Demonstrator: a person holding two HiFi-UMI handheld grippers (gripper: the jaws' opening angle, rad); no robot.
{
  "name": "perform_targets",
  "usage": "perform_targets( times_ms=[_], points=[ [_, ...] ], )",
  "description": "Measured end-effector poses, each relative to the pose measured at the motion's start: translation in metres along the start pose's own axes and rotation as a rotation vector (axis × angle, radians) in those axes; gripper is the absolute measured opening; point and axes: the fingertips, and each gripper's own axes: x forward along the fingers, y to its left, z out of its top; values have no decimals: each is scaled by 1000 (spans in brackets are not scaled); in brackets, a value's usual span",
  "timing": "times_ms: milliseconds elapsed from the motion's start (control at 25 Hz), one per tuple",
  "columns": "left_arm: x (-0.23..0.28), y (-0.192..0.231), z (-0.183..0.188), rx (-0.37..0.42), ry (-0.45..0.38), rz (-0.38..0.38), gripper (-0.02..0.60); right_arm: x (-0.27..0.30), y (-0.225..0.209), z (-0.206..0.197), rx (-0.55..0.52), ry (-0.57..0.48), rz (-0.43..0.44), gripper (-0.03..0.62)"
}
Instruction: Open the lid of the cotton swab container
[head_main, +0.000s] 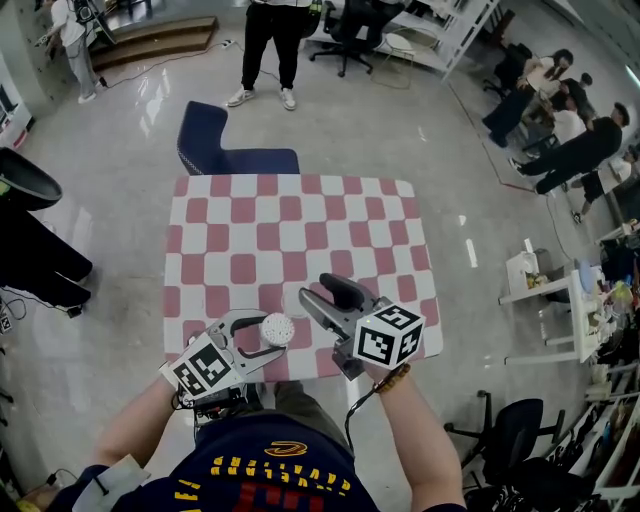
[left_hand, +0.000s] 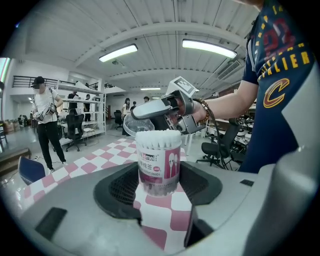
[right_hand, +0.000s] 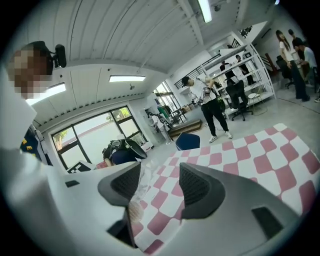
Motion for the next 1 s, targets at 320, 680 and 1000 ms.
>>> perform_targets(
  times_ms=[320,680,1000],
  points=[
    [2,14,-14,-38,19,37,256,-13,19,23,-15,-115,-7,245],
    [2,25,-9,-54,-20,124,256,-39,32,31,-1,-219,-80,242],
    [2,24,-4,-48,-36,129,256,-56,32,32,17,-259,-94,11]
  ],
)
